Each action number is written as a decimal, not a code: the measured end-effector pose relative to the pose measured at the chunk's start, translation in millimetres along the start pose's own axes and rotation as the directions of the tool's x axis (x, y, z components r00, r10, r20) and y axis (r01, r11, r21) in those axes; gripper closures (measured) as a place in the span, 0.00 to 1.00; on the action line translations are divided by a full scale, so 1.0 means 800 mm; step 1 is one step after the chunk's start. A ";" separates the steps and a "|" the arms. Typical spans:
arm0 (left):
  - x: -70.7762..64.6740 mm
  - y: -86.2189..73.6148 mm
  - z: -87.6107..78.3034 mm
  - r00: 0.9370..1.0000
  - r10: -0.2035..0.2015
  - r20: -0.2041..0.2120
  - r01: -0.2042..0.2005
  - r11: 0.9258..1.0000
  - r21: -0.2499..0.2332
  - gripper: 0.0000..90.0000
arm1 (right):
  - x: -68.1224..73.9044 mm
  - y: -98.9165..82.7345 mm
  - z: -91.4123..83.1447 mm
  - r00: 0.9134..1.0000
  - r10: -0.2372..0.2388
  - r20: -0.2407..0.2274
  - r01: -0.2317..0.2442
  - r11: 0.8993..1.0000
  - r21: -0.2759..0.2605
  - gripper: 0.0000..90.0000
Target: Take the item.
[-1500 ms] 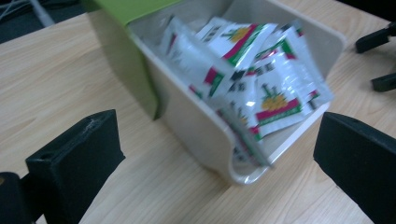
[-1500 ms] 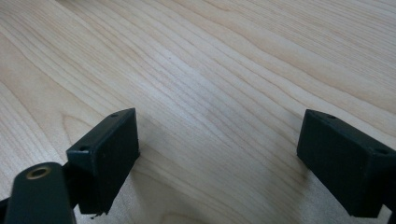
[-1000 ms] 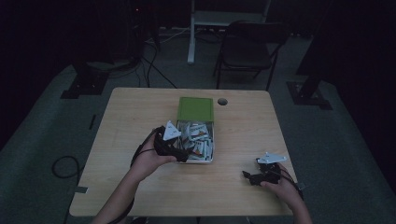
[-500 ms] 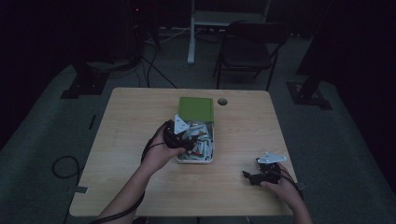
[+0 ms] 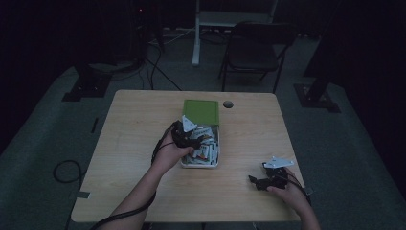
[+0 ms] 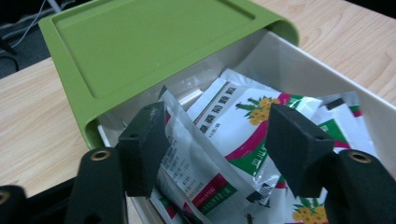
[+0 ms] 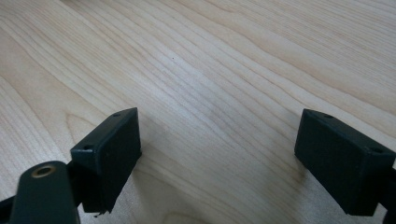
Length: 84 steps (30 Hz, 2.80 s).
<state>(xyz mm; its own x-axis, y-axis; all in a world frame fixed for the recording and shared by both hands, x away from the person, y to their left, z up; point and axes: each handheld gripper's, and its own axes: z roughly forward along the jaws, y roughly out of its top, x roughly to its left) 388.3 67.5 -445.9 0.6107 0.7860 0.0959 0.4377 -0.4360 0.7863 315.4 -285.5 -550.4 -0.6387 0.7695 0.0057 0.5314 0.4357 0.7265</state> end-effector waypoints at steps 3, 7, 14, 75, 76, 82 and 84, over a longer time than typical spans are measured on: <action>0.002 -0.002 0.004 1.000 0.002 -0.025 -0.002 1.000 0.021 0.47 | 0.000 0.000 0.000 1.000 0.000 0.000 0.000 1.000 0.000 0.15; 0.003 -0.005 0.009 0.999 -0.013 -0.031 0.014 0.999 0.042 0.52 | 0.000 0.000 0.000 1.000 0.000 0.000 0.000 1.000 -0.001 0.15; 0.003 -0.003 0.011 0.999 -0.041 -0.027 0.043 0.996 0.077 0.64 | 0.000 0.000 0.000 1.000 -0.001 0.000 0.001 1.000 0.000 0.15; 0.014 0.032 -0.095 1.000 -0.013 -0.023 0.009 0.990 -0.138 1.00 | 0.000 0.000 0.000 1.000 0.002 0.002 -0.002 1.000 -0.002 0.16; 0.015 0.032 -0.097 1.000 -0.012 -0.023 0.009 0.990 -0.137 1.00 | 0.000 0.000 0.000 1.000 0.002 0.002 -0.002 1.000 -0.002 0.16; 0.030 0.030 -0.114 0.998 -0.016 -0.067 0.006 0.988 -0.154 1.00 | 0.000 0.000 0.000 1.000 0.002 0.002 -0.002 1.000 -0.002 0.16; 0.036 0.029 -0.119 0.997 -0.024 -0.078 0.012 0.988 -0.151 1.00 | 0.000 0.000 0.000 1.000 0.003 0.002 -0.003 1.000 -0.002 0.16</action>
<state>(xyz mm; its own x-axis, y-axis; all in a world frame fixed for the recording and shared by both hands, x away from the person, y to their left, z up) 352.9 121.6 -366.8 0.5464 0.8283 0.1241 0.3404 -0.3550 0.8707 315.1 -285.3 -550.4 -0.6361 0.7716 0.0061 0.5319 0.4328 0.7278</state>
